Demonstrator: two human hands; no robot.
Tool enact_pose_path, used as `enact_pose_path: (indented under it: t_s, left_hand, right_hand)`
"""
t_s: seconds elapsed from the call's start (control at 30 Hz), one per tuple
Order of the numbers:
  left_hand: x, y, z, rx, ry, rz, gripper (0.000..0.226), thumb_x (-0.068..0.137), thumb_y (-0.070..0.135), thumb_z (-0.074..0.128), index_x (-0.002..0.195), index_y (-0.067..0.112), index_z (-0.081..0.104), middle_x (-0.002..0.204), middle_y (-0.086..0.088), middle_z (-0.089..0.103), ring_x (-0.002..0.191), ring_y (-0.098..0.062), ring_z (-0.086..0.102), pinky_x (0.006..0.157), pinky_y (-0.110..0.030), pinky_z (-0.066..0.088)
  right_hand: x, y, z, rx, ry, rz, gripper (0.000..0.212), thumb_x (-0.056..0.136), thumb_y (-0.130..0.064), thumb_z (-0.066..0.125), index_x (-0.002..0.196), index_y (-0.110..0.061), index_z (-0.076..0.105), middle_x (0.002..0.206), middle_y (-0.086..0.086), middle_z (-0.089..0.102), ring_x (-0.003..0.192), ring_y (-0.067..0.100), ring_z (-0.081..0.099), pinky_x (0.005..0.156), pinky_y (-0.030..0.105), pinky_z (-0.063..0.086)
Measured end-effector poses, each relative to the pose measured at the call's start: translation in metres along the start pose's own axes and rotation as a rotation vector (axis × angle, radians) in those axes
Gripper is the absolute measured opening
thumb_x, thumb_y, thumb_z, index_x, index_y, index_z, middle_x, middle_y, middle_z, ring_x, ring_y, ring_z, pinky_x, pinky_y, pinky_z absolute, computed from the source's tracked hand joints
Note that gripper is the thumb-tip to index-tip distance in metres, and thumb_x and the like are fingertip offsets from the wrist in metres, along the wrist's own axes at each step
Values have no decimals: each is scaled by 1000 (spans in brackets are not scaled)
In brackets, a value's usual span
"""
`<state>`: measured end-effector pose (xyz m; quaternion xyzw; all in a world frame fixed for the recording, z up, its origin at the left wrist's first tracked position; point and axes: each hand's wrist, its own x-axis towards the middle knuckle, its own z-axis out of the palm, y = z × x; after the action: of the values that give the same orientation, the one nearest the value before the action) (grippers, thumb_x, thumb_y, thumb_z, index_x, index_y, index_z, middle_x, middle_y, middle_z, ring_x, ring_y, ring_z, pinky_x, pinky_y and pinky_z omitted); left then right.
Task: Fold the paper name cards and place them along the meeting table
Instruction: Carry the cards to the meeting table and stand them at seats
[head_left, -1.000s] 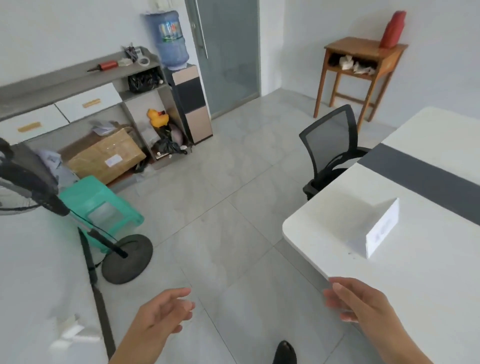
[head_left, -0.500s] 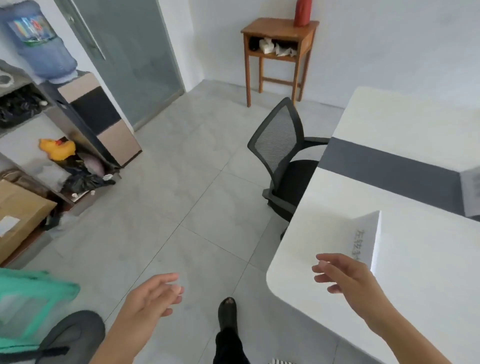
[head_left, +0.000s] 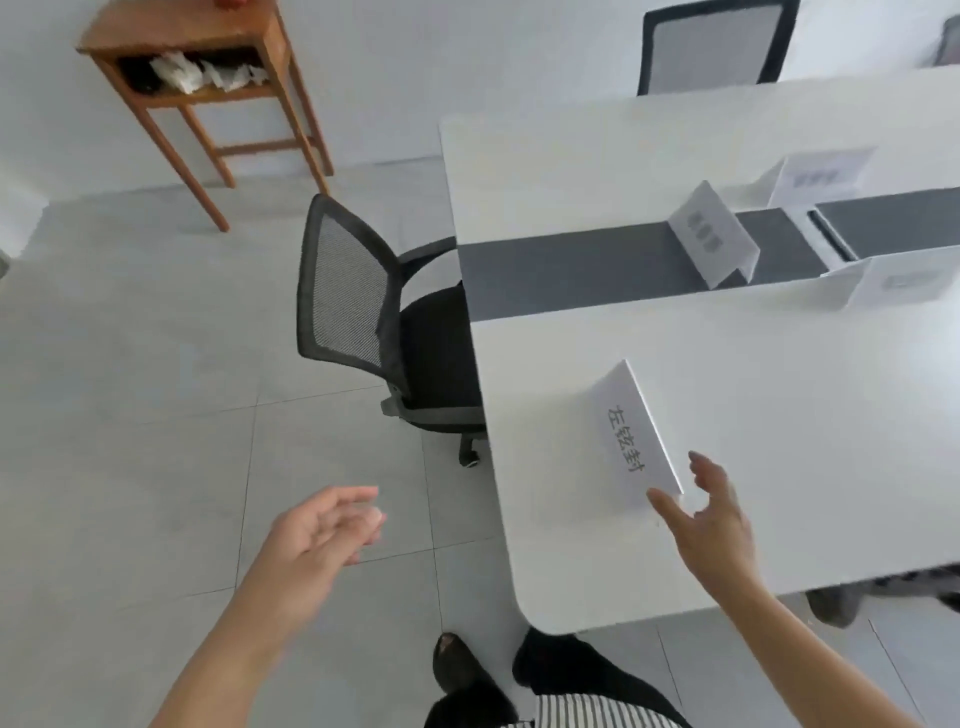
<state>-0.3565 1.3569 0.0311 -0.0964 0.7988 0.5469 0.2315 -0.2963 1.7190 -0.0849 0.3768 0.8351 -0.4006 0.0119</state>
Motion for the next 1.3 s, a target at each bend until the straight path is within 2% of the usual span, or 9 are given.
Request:
enact_pose_path:
  t_s: [0.13, 0.23, 0.43, 0.6, 0.7, 0.83, 1.0, 1.17, 1.3]
  left_hand:
    - [20, 6, 13, 70, -101, -36, 45, 66, 53, 63, 106, 32, 66, 98, 9, 75, 92, -5, 69, 86, -30, 49]
    - [26, 7, 18, 100, -116, -68, 38, 73, 48, 66, 106, 31, 66, 99, 9, 74, 93, -4, 69, 87, -30, 49]
    - [38, 9, 12, 149, -118, -66, 19, 87, 23, 67, 106, 23, 67, 96, 0, 75, 89, -9, 71, 79, -27, 50]
    - [45, 26, 3, 178, -187, 28, 40, 71, 45, 64, 107, 29, 66, 98, 9, 75, 91, -6, 70, 87, -33, 51]
    - [50, 36, -5, 208, -254, 93, 44, 67, 55, 63, 106, 35, 65, 100, 8, 74, 96, -5, 68, 89, -31, 49]
    - [55, 45, -4, 194, -317, 226, 25, 85, 41, 65, 109, 35, 64, 110, 7, 70, 103, -1, 63, 89, -23, 46]
    - [48, 55, 32, 161, -560, 252, 52, 80, 65, 56, 126, 40, 52, 122, 12, 62, 114, -6, 58, 102, -33, 41]
    - [9, 52, 100, 151, -925, 186, 65, 70, 67, 62, 125, 34, 55, 121, 7, 68, 111, -10, 64, 96, -41, 49]
    - [-34, 46, 157, 203, -1082, 203, 64, 67, 53, 66, 126, 33, 53, 120, 5, 68, 106, -13, 67, 89, -41, 55]
  right_hand:
    - [27, 23, 22, -76, -42, 102, 88, 76, -48, 73, 147, -29, 24, 151, 0, 37, 135, 26, 41, 98, 46, 42]
    - [42, 35, 38, -63, -57, 98, 80, 78, -48, 71, 144, -24, 34, 145, 0, 47, 130, 25, 47, 99, 41, 42]
    - [50, 35, 35, 6, 27, 141, 52, 80, -44, 69, 127, -26, 56, 92, 2, 69, 84, 29, 63, 73, 39, 51]
    - [27, -8, -2, 227, 43, 65, 15, 79, -29, 75, 81, -19, 65, 67, 0, 64, 60, 22, 55, 52, 30, 42]
    - [-13, -40, -30, 374, -6, 18, 17, 79, -21, 76, 74, -11, 63, 59, -3, 59, 51, 17, 49, 44, 22, 38]
    - [-81, -62, -51, 496, -85, -57, 52, 61, -45, 82, 98, -11, 70, 92, 7, 76, 87, 27, 71, 75, 41, 57]
    - [-166, -53, -65, 694, -115, -45, 31, 78, -9, 71, 108, -8, 65, 97, 1, 78, 86, 17, 73, 64, 21, 55]
    - [-233, -11, -82, 774, 19, 49, 40, 75, -23, 56, 114, -17, 63, 101, 4, 77, 87, 18, 72, 67, 22, 53]
    - [-278, 42, -105, 860, 167, 125, 43, 70, -36, 61, 111, -24, 68, 107, 7, 75, 100, 30, 69, 84, 39, 48]
